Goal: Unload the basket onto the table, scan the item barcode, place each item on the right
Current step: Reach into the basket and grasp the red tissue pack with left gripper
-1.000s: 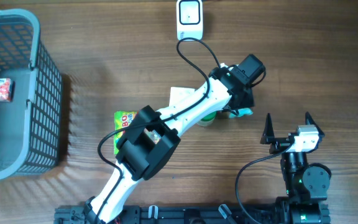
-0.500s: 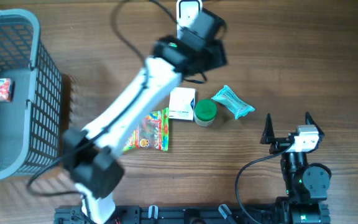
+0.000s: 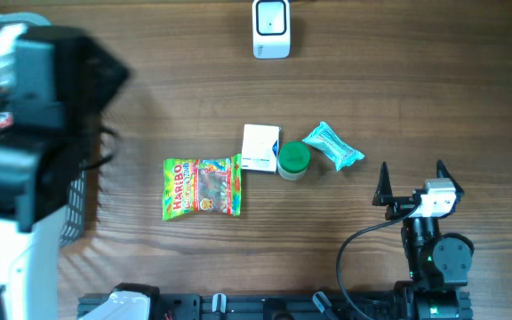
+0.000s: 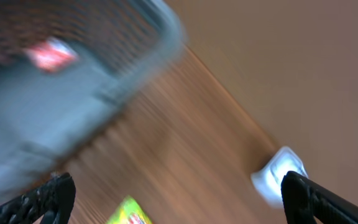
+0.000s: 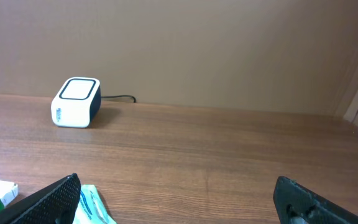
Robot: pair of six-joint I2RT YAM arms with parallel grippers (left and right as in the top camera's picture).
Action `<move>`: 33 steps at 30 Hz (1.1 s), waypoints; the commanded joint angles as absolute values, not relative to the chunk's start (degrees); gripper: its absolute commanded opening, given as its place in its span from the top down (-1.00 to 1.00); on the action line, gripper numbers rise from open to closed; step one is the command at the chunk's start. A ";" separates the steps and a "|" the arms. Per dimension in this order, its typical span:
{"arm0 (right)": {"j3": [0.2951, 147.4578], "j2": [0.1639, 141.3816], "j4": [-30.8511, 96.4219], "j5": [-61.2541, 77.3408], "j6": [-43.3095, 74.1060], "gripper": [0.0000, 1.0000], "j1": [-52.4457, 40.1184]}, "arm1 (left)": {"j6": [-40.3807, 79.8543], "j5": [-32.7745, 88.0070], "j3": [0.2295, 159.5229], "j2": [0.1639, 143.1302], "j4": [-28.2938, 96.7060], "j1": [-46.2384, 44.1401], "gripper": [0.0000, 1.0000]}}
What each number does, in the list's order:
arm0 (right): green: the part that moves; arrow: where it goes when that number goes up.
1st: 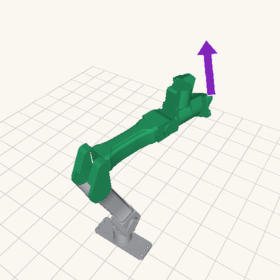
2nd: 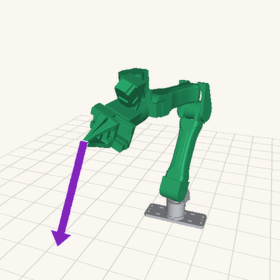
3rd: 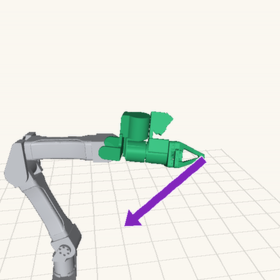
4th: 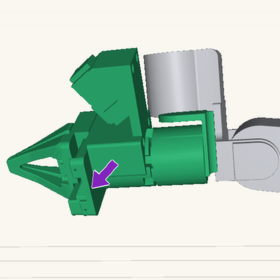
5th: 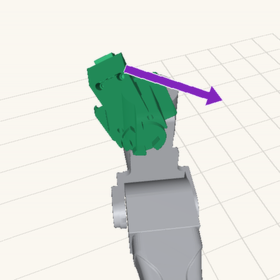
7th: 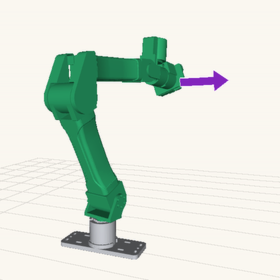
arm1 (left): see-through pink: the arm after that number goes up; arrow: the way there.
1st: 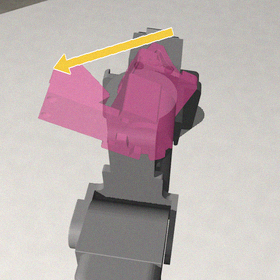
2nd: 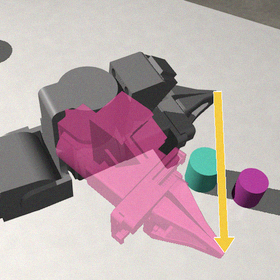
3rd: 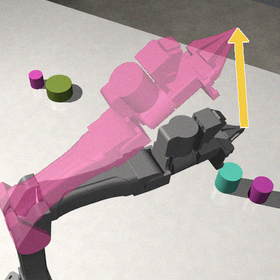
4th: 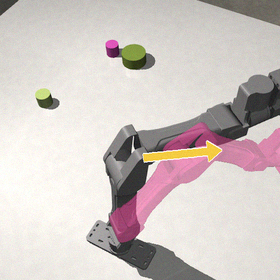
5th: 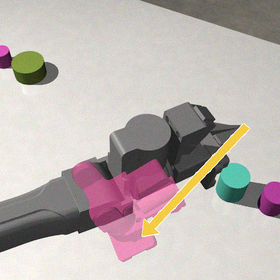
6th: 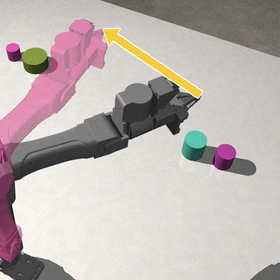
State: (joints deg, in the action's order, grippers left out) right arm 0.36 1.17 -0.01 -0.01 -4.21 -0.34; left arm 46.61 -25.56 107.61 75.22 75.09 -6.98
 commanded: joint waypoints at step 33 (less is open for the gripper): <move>0.30 0.80 -0.32 0.47 -4.49 -1.00 -0.51 | 48.66 -4.84 107.87 126.72 55.27 42.39 -0.90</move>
State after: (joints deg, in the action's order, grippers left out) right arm 0.36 1.17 -0.01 -0.01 -4.21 -0.34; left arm 48.62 -3.14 107.61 124.29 56.38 42.98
